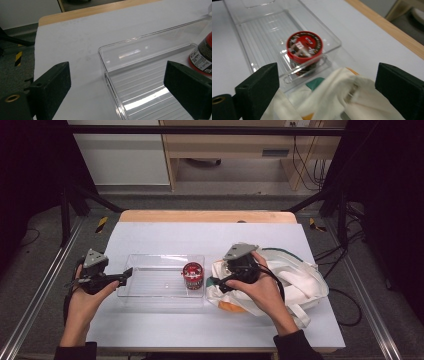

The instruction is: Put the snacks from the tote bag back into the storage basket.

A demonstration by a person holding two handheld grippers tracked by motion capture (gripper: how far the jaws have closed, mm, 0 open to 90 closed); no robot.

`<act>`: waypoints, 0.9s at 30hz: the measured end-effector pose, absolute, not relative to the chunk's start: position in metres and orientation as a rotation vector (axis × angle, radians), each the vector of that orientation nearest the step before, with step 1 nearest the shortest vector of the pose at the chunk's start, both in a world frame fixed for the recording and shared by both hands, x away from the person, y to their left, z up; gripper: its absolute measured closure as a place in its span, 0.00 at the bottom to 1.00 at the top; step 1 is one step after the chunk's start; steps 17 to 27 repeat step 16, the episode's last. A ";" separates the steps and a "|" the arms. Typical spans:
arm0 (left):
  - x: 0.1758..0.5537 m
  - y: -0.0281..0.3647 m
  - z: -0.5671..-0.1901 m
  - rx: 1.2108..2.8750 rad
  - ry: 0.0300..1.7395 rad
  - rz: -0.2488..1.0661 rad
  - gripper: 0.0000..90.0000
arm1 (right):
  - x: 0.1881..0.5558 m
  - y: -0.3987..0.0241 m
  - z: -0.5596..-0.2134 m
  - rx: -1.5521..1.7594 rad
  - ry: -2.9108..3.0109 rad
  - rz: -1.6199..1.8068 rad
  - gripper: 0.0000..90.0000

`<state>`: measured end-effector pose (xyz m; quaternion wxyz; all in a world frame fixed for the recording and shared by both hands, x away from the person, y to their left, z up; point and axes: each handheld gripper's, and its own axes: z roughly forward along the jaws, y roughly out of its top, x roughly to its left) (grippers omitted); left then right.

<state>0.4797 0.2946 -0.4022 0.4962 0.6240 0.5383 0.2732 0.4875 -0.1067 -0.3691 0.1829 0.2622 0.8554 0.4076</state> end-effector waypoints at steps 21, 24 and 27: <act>0.477 0.303 -0.395 1.471 1.304 0.669 0.08 | 0.469 -0.205 -0.390 1.051 2.245 1.092 0.06; 0.477 0.303 -0.395 1.471 1.304 0.669 0.08 | 0.469 -0.205 -0.390 1.051 2.245 1.092 0.06; 0.477 0.303 -0.395 1.471 1.304 0.669 0.08 | 0.469 -0.205 -0.390 1.051 2.245 1.092 0.06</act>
